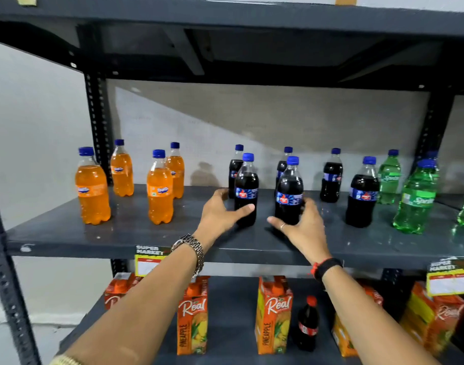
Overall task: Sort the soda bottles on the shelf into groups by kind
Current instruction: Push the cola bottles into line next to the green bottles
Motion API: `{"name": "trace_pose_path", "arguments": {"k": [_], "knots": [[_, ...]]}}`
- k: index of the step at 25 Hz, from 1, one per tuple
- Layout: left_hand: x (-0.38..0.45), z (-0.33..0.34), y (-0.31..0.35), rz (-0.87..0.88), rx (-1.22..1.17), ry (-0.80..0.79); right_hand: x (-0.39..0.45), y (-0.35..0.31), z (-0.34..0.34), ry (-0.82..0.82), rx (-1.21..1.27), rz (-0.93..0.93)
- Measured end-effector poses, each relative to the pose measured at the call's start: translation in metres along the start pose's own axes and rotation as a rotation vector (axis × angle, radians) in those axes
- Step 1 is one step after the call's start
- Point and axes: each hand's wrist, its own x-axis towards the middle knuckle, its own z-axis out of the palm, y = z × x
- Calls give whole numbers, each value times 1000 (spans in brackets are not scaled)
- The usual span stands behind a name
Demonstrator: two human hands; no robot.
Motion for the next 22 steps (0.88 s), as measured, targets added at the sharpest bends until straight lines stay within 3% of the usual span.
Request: {"name": "trace_pose_path", "arguments": {"k": [3,9,13,22], "knots": [[9,16,-12,-112,-58,-41,10,10,-11,-191,27,57],[5,15,-19,-86,-50,4,38,21,-33,-334,105,185],[3,19,-17,-78,73,-7,39,22,-35,-377,193,227],[13,14,-19,-113,-7,-104,34,23,-40,-328,278,225]]}}
